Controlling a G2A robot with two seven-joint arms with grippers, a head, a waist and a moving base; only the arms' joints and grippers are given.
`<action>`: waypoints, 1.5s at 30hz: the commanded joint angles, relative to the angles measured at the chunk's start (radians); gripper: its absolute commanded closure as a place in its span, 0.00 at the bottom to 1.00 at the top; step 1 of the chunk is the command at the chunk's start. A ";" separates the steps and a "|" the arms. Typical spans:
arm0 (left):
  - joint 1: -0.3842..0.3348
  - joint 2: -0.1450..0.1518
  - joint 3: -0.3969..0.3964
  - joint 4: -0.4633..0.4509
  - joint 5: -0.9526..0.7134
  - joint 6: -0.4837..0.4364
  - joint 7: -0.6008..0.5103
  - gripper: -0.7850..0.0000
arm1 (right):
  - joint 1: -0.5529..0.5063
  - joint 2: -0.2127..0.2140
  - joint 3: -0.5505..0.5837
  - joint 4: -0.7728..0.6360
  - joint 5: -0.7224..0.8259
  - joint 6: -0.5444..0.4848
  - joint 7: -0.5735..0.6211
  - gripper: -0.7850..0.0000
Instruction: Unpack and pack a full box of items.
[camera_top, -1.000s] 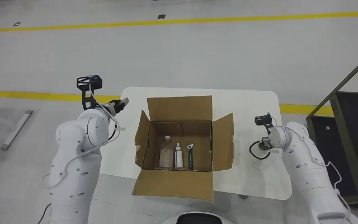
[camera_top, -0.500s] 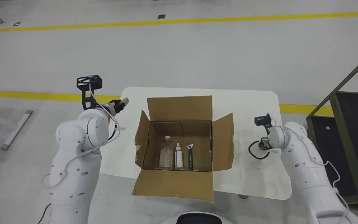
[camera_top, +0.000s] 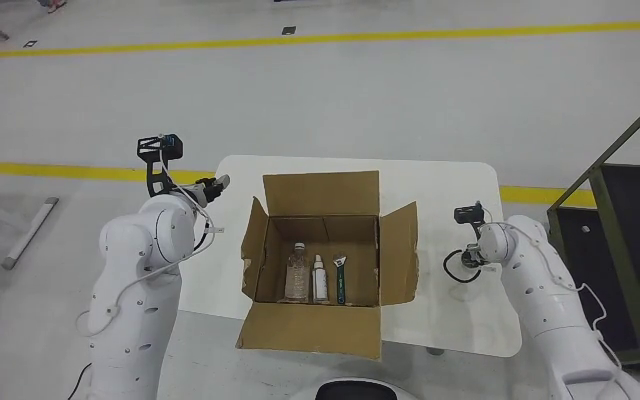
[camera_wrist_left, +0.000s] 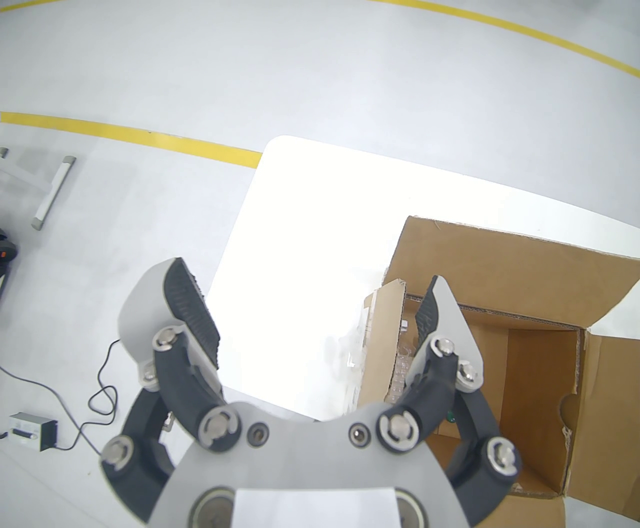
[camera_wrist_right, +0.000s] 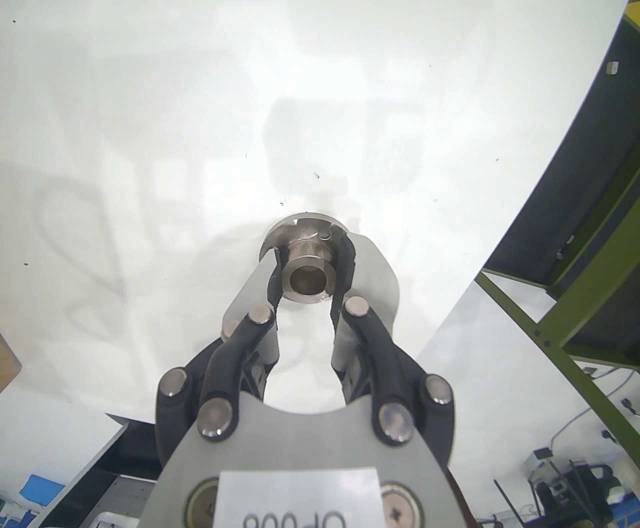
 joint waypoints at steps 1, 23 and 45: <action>0.000 0.000 0.000 0.000 0.000 0.000 0.000 0.00 | 0.002 0.001 0.002 -0.007 -0.002 0.000 0.003 1.00; 0.000 0.000 0.000 0.000 0.000 0.000 0.000 0.00 | -0.103 0.027 0.245 -0.828 0.696 0.005 0.074 1.00; 0.000 0.000 0.000 0.000 0.000 0.000 0.000 0.00 | 0.145 -0.136 -0.563 -0.247 0.607 0.056 0.053 1.00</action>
